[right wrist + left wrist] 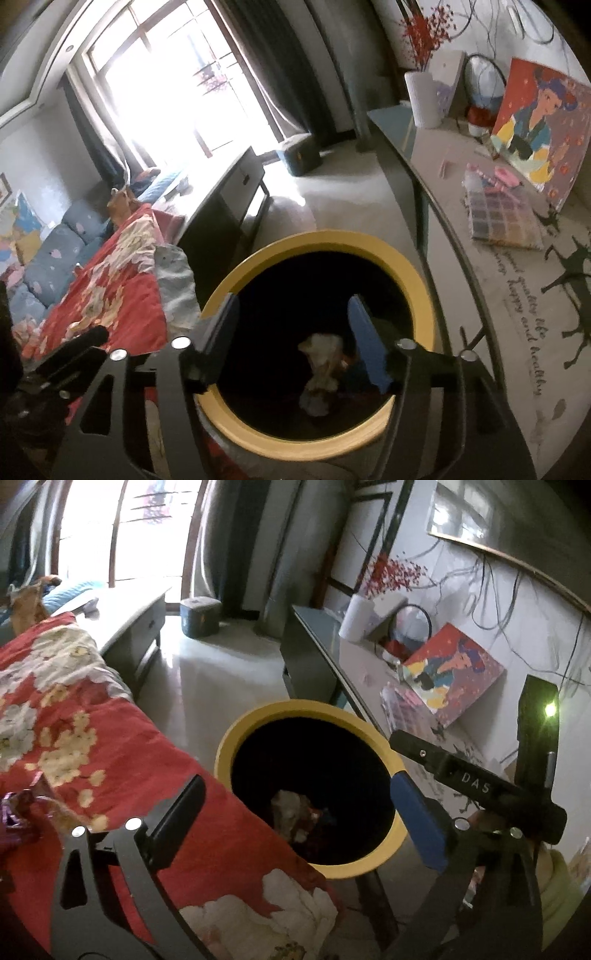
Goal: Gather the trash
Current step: 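Move both open tools back to the wrappers on the bedspread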
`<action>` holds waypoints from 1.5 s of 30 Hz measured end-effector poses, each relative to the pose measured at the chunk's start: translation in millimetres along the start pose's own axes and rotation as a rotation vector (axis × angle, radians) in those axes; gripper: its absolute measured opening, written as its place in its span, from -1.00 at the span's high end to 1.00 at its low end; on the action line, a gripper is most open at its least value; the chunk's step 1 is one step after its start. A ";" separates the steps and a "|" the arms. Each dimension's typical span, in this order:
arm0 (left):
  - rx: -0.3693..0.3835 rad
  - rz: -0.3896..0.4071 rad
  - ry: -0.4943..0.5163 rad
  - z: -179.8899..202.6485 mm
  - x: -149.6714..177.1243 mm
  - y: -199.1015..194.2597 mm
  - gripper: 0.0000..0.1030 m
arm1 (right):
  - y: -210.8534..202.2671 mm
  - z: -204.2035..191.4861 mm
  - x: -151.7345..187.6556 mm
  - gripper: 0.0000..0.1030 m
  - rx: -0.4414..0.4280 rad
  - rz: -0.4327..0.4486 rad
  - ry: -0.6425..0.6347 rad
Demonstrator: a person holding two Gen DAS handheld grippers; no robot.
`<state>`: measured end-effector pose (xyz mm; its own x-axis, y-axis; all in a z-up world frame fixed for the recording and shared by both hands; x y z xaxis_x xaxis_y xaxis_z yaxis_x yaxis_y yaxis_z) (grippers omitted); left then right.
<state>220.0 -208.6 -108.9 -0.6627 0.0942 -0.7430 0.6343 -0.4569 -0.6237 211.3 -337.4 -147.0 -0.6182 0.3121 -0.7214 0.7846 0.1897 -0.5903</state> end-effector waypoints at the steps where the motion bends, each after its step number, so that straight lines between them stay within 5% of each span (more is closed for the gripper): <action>1: -0.003 0.008 -0.001 0.0 -1.6 -2.8 -0.79 | -2.9 -1.0 -1.8 -0.28 0.006 0.013 -0.007; 6: -0.028 0.046 -0.006 -3.8 -5.0 -20.1 -0.79 | -12.8 -11.2 -7.0 -0.45 0.010 0.058 -0.041; 45: -0.198 0.230 -0.102 -77.1 3.3 -128.7 -0.79 | -51.4 -124.7 4.3 -0.45 -0.118 0.123 -0.221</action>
<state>166.9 -81.3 -49.8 -0.5234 -0.0850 -0.8478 0.8303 -0.2744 -0.4851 174.2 -229.7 -74.6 -0.5033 0.1317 -0.8540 0.8464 0.2742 -0.4566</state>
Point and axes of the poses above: each gripper's, at about its wrist camera, not at the fingertips, and y roughly the way its jaws point, z to its right, x to its underside, the point moved 8 cm from there along y, roughly the way its jaws point, and after that the axes turned 1 degree about z, right-handed, at the moved point
